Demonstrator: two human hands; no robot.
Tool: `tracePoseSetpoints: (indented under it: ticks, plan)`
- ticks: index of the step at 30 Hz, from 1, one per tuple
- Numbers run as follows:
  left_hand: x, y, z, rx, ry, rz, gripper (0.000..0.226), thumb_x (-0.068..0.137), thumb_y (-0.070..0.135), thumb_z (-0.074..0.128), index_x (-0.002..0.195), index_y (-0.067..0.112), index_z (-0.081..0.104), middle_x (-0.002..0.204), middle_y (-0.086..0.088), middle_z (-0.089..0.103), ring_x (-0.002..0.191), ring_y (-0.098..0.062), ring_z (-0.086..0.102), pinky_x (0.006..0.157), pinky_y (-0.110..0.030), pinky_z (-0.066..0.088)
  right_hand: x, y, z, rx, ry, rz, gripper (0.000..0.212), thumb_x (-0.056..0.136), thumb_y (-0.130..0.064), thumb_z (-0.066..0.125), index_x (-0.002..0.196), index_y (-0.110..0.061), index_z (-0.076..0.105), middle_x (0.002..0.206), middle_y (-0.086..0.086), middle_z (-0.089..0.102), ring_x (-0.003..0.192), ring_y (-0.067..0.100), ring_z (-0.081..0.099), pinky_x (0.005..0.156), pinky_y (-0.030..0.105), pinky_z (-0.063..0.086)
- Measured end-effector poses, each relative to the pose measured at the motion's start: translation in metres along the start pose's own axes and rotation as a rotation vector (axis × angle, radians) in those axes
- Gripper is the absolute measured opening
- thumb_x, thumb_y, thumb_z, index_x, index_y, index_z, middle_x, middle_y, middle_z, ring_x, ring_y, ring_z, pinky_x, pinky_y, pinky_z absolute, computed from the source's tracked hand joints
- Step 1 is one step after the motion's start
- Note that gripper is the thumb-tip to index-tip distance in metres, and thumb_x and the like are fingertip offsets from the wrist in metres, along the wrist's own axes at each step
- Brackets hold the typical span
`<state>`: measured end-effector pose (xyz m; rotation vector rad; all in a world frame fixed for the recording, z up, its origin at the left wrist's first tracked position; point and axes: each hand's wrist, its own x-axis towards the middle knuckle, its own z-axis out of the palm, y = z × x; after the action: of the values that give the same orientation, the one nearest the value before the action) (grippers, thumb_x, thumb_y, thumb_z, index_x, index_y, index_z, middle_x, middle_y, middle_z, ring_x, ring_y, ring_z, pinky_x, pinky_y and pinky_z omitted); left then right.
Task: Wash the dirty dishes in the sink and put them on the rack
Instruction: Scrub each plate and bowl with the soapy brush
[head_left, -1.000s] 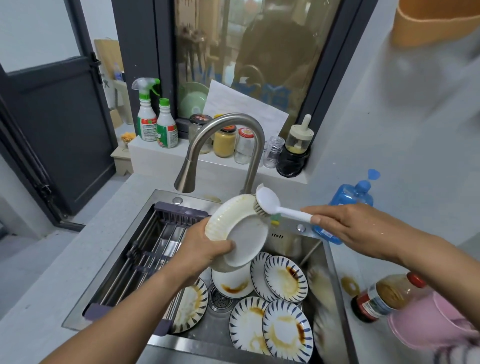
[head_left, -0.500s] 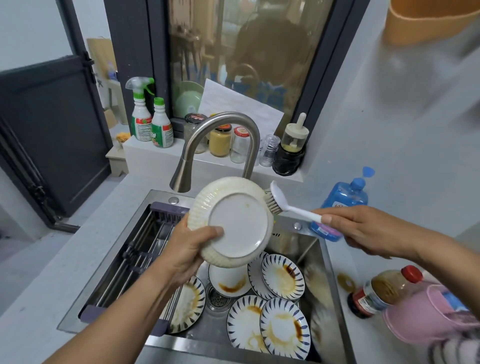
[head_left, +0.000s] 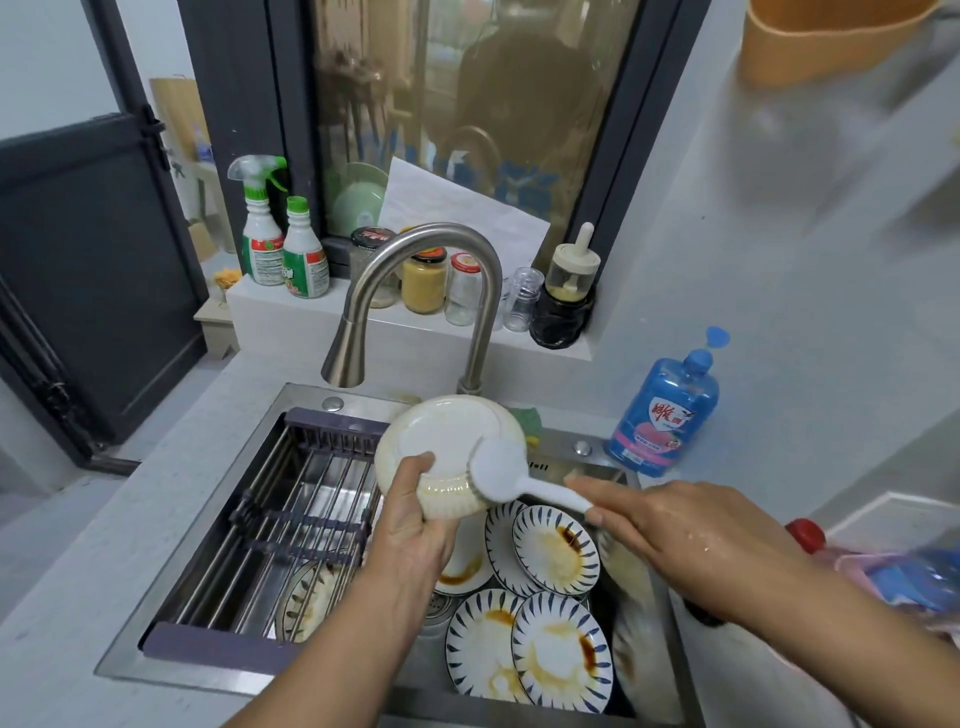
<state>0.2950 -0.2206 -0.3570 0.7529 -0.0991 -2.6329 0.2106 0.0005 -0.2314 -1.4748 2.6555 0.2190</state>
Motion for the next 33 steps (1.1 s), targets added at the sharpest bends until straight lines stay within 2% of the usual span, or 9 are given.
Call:
tracePoseSetpoints:
  ticks: [5,7,10,14,16,18,23,28,33]
  plan:
    - [-0.001,-0.002,-0.012,-0.095,-0.051,-0.035,0.066,0.077,0.004,0.068,0.14,0.006,0.05,0.118,-0.024,0.071,0.118,-0.04,0.062,0.082,-0.061,0.055,-0.011,0.013,0.003,0.063,0.0,0.05,0.049,0.093,-0.073,0.008,0.142,-0.075,0.006,0.089,-0.016,0.061,0.083,0.01,0.058,0.071,0.027,0.047]
    - [0.0,-0.001,-0.021,-0.111,-0.09,-0.038,0.084,0.065,0.0,0.081,0.143,0.005,0.049,0.125,-0.025,0.068,0.123,-0.041,0.059,0.093,-0.061,0.052,-0.01,0.026,0.004,0.168,-0.007,0.101,0.047,0.091,-0.073,0.012,0.137,-0.079,0.014,0.078,-0.019,0.054,0.076,0.007,0.054,0.07,0.026,0.048]
    - [0.001,0.002,-0.032,-0.105,-0.167,-0.077,0.116,0.04,-0.006,0.096,0.144,0.003,0.047,0.135,-0.026,0.062,0.129,-0.043,0.057,0.11,-0.063,0.04,-0.006,0.043,0.009,0.369,-0.006,0.133,0.041,0.089,-0.076,0.022,0.129,-0.083,0.028,0.085,-0.02,0.065,0.08,0.005,0.061,0.077,0.028,0.054]
    - [-0.002,0.002,-0.043,0.009,-0.194,-0.129,0.116,0.035,-0.003,0.099,0.14,0.003,0.049,0.133,-0.025,0.064,0.117,-0.042,0.066,0.087,-0.066,0.055,0.008,0.052,0.003,0.465,-0.032,0.128,0.032,0.091,-0.069,0.032,0.12,-0.079,0.041,0.079,-0.033,0.063,0.077,-0.014,0.057,0.067,0.018,0.045]
    - [-0.004,0.004,-0.045,0.103,-0.188,-0.147,0.117,0.036,0.001,0.1,0.141,0.004,0.05,0.134,-0.023,0.064,0.122,-0.042,0.062,0.082,-0.066,0.056,0.013,0.053,-0.001,0.446,-0.016,0.142,0.033,0.091,-0.068,0.031,0.121,-0.077,0.039,0.073,-0.037,0.057,0.075,-0.017,0.054,0.065,0.016,0.041]
    - [-0.006,0.005,-0.043,0.211,-0.203,-0.157,0.113,0.044,0.01,0.102,0.143,0.006,0.049,0.136,-0.023,0.062,0.128,-0.041,0.057,0.085,-0.064,0.055,0.011,0.048,-0.006,0.399,0.014,0.142,0.036,0.087,-0.076,0.023,0.121,-0.082,0.034,0.078,-0.029,0.057,0.077,-0.006,0.056,0.069,0.019,0.046]
    - [-0.005,-0.001,-0.033,0.342,-0.253,-0.104,0.103,0.066,0.04,0.094,0.15,0.011,0.043,0.143,-0.026,0.055,0.131,-0.044,0.054,0.097,-0.061,0.051,0.008,-0.004,-0.008,0.0,-0.117,0.0,0.047,0.096,-0.073,0.012,0.143,-0.073,0.011,0.098,-0.015,0.064,0.087,0.011,0.061,0.075,0.032,0.051]
    - [-0.006,-0.01,-0.037,0.342,-0.286,-0.095,0.102,0.066,0.04,0.093,0.15,0.011,0.043,0.143,-0.026,0.055,0.131,-0.041,0.056,0.094,-0.053,0.055,0.03,-0.006,-0.007,-0.062,-0.045,0.047,0.044,0.104,-0.064,0.018,0.148,-0.06,0.022,0.114,-0.007,0.067,0.099,0.021,0.064,0.079,0.039,0.054]
    - [0.005,0.003,-0.029,0.335,-0.283,-0.009,0.103,0.064,0.038,0.095,0.15,0.012,0.044,0.142,-0.023,0.058,0.129,-0.038,0.058,0.094,-0.056,0.055,0.022,0.009,-0.022,0.045,-0.21,0.074,0.036,0.104,-0.061,0.027,0.137,-0.056,0.039,0.088,-0.018,0.059,0.078,0.003,0.054,0.077,0.036,0.055]
